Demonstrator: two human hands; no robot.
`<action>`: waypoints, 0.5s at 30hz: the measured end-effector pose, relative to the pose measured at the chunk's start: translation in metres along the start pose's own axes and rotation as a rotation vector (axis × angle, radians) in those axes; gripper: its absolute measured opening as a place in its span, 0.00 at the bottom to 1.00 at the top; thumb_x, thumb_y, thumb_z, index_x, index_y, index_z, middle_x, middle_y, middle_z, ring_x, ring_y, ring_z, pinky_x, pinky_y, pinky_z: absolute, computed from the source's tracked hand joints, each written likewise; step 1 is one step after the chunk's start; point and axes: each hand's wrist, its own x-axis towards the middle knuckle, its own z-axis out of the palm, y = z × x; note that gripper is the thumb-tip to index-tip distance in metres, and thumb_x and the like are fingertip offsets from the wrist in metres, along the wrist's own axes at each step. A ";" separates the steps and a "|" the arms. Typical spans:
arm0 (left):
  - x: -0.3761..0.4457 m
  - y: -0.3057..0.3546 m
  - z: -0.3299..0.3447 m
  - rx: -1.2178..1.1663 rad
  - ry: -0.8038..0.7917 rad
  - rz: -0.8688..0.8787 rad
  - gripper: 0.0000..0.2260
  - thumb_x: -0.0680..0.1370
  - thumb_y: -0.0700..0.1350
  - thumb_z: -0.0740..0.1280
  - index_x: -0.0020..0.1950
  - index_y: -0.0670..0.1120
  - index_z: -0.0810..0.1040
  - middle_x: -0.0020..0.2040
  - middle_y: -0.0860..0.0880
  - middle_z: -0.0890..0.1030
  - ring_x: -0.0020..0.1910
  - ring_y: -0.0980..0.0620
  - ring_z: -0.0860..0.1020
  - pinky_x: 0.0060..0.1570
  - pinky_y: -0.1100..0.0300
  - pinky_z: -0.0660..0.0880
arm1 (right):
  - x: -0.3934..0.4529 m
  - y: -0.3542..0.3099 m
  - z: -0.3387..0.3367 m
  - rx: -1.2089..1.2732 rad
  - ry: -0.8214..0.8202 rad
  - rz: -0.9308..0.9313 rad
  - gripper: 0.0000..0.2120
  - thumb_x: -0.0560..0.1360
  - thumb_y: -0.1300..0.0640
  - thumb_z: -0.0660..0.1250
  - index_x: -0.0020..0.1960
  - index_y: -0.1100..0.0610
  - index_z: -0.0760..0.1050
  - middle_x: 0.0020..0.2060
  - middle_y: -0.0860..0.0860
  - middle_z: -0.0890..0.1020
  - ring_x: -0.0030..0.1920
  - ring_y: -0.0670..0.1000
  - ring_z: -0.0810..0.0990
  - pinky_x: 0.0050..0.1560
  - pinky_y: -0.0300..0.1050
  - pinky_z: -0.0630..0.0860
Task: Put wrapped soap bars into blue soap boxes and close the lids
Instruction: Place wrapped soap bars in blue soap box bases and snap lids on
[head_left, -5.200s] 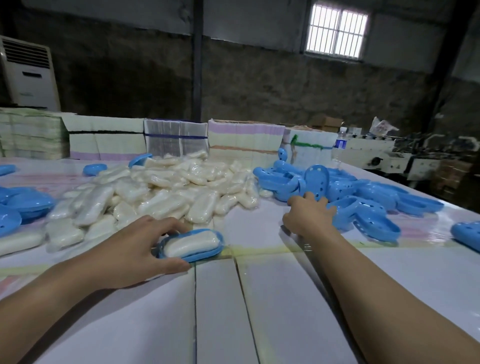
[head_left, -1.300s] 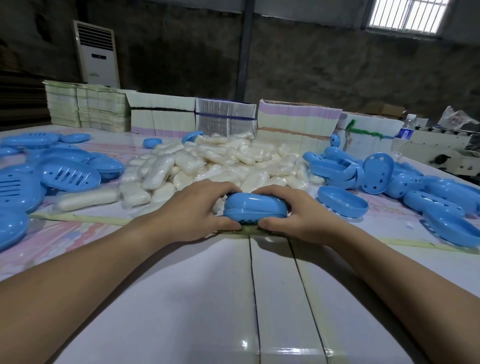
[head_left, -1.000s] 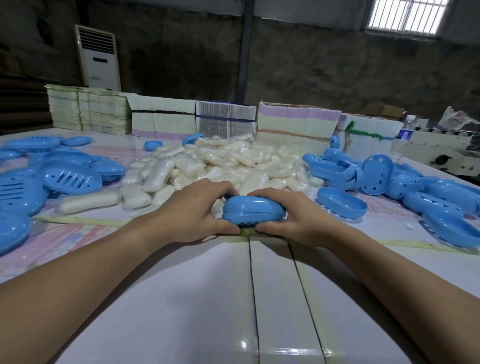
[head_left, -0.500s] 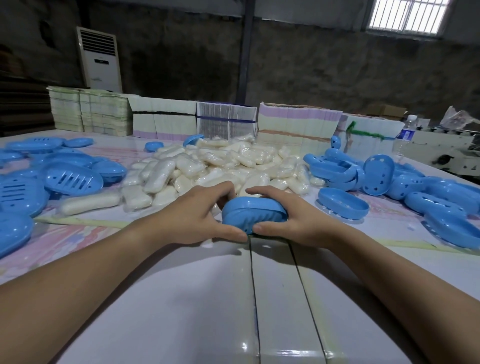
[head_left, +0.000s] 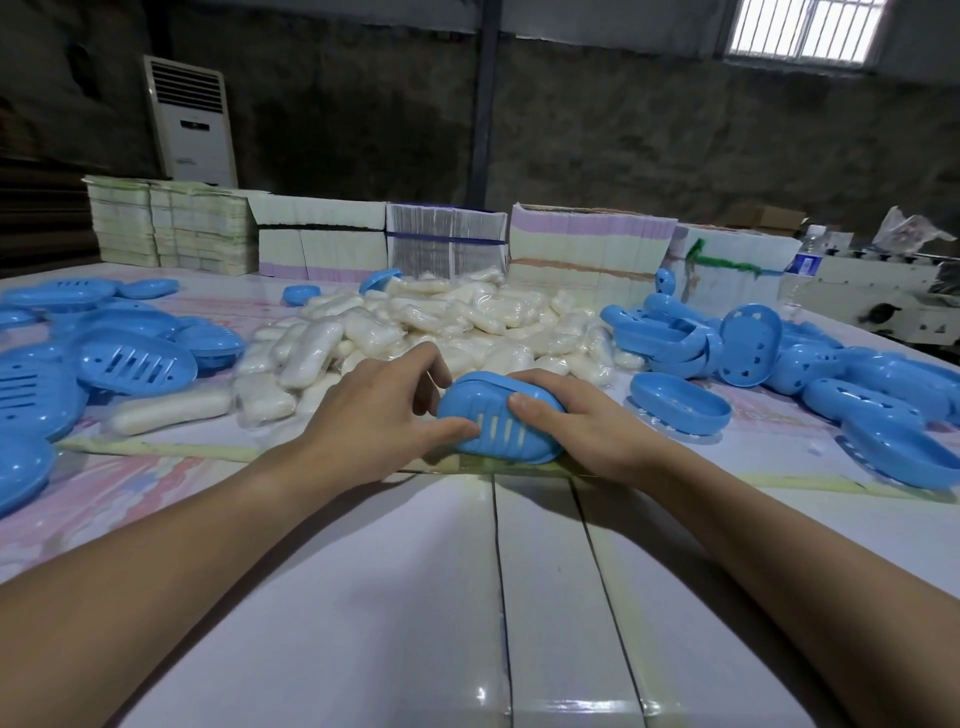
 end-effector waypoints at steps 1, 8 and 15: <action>0.000 0.000 0.001 -0.002 -0.001 -0.006 0.19 0.65 0.63 0.76 0.47 0.55 0.74 0.39 0.56 0.81 0.42 0.53 0.80 0.44 0.44 0.79 | 0.000 0.000 0.001 -0.007 0.005 0.007 0.12 0.80 0.40 0.58 0.61 0.39 0.70 0.49 0.37 0.78 0.48 0.33 0.76 0.44 0.29 0.72; 0.001 0.004 0.000 -0.018 -0.040 -0.040 0.17 0.67 0.57 0.78 0.45 0.55 0.73 0.40 0.54 0.82 0.43 0.51 0.80 0.45 0.44 0.79 | 0.000 -0.002 -0.001 0.004 -0.046 0.025 0.24 0.74 0.33 0.54 0.67 0.38 0.67 0.53 0.37 0.76 0.50 0.34 0.76 0.45 0.30 0.73; 0.000 0.008 -0.004 -0.038 -0.021 -0.078 0.16 0.63 0.55 0.77 0.42 0.53 0.74 0.39 0.54 0.81 0.42 0.51 0.79 0.44 0.45 0.79 | 0.001 -0.005 -0.002 0.042 -0.019 0.099 0.17 0.81 0.41 0.56 0.66 0.44 0.73 0.50 0.40 0.79 0.49 0.40 0.79 0.50 0.35 0.74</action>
